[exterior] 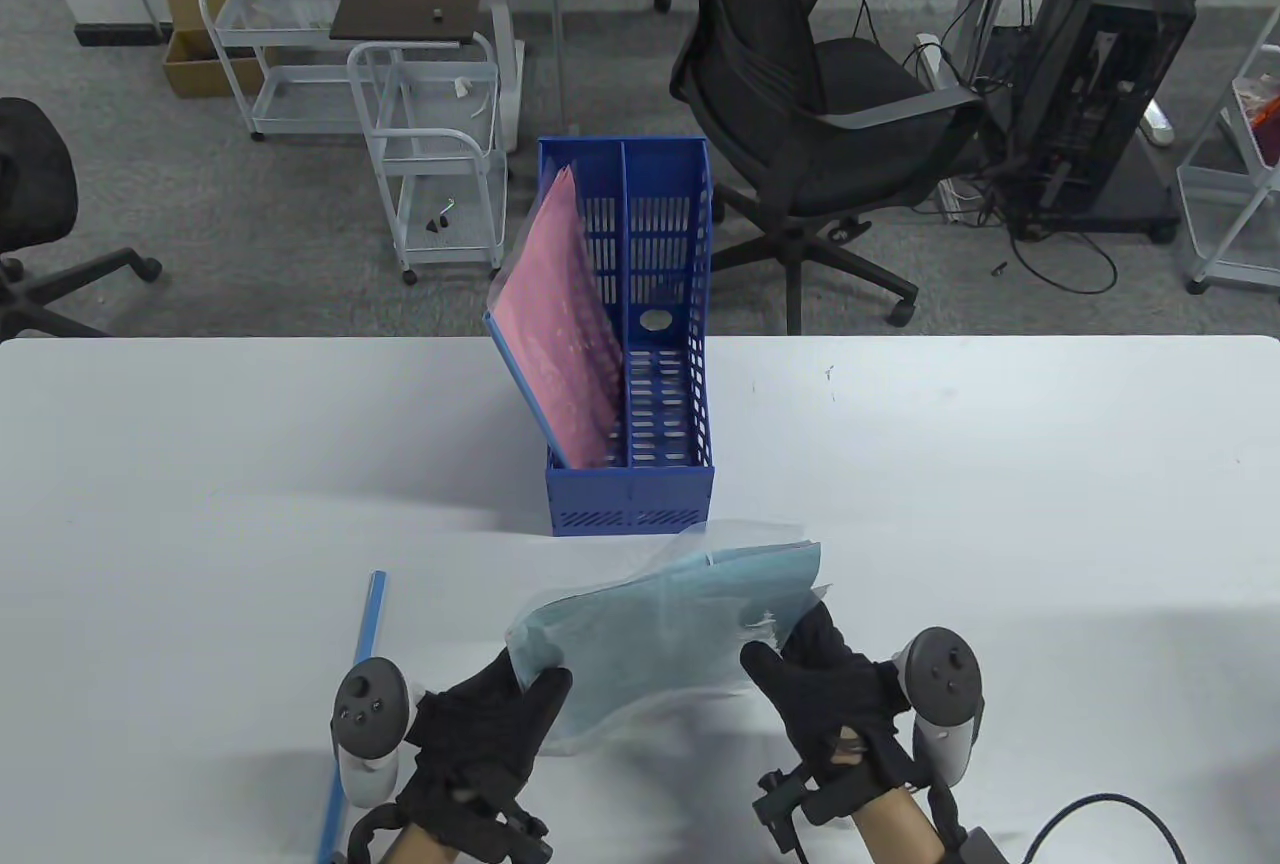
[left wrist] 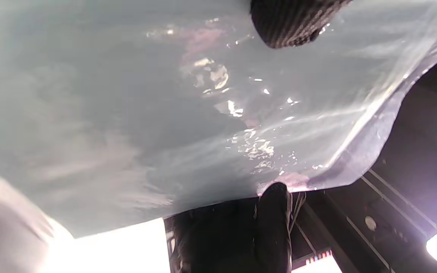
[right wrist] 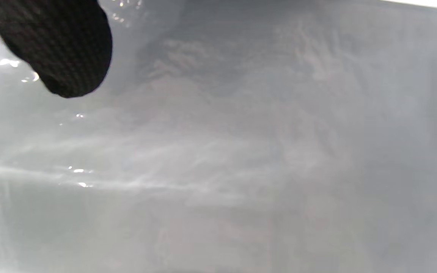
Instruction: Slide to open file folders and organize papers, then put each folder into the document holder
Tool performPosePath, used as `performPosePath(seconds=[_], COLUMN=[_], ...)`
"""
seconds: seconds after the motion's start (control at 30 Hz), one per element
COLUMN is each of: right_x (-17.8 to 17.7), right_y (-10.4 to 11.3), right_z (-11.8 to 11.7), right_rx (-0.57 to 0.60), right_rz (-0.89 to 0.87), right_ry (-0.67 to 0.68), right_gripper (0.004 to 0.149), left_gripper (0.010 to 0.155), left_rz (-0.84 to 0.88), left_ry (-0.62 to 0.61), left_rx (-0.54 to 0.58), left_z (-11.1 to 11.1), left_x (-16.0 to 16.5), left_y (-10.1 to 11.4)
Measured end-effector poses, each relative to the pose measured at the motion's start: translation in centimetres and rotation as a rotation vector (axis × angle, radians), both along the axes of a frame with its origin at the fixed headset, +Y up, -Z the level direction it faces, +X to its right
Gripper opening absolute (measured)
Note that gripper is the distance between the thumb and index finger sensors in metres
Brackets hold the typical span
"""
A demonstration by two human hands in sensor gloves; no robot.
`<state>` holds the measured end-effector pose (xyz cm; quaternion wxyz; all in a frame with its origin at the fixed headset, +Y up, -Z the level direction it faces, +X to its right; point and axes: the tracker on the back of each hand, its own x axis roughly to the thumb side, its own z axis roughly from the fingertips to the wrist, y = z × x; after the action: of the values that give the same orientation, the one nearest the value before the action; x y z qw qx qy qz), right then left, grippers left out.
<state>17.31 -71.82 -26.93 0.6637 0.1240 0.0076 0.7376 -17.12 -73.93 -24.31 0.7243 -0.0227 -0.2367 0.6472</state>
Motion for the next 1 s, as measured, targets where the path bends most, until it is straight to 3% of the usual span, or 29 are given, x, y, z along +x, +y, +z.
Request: performPosePath(seconds=[0.13, 0.2, 0.27, 0.33, 0.43, 0.6, 0.67, 0.77, 0.83, 1.0], right_x=[0.2, 0.3, 0.5, 0.6, 0.7, 0.2, 0.3, 0.6, 0.9, 1.1], right_y=[-0.8, -0.8, -0.5, -0.3, -0.3, -0.3, -0.2, 0.3, 0.8, 1.6], right_z=[-0.4, -0.4, -0.3, -0.3, -0.2, 0.0, 0.0, 0.0, 0.1, 0.5], right_rx=[-0.031, -0.039, -0.028, -0.014, -0.006, 0.015, 0.020, 0.031, 0.052, 0.109], right_rz=[-0.034, -0.049, -0.014, -0.015, -0.047, -0.052, -0.065, -0.079, -0.076, -0.102], right_ry=[0.005, 0.012, -0.033, -0.053, -0.065, -0.037, -0.018, 0.008, -0.007, -0.041], right_gripper=[0.079, 0.072, 0.055, 0.045, 0.044, 0.047, 0.058, 0.070, 0.067, 0.055], left_gripper=[0.051, 0.051, 0.051, 0.054, 0.058, 0.046, 0.046, 0.047, 0.047, 0.047], left_rz=[-0.089, -0.064, -0.091, -0.089, -0.019, -0.058, -0.056, 0.010, 0.008, -0.030], left_ry=[-0.095, -0.115, -0.120, -0.054, 0.170, 0.282, 0.248, 0.054, -0.033, -0.078], left_rx=[-0.092, -0.110, -0.097, -0.075, -0.052, 0.057, 0.053, 0.014, 0.012, 0.059], left_z=[-0.7, -0.7, -0.7, -0.5, 0.1, 0.7, 0.6, 0.0, -0.2, 0.0], left_x=[0.1, 0.2, 0.1, -0.2, -1.1, -1.3, -1.4, -1.3, -1.1, -1.1], left_y=[-1.0, -1.0, -0.8, -0.6, -0.4, 0.3, 0.4, 0.5, 0.6, 1.4])
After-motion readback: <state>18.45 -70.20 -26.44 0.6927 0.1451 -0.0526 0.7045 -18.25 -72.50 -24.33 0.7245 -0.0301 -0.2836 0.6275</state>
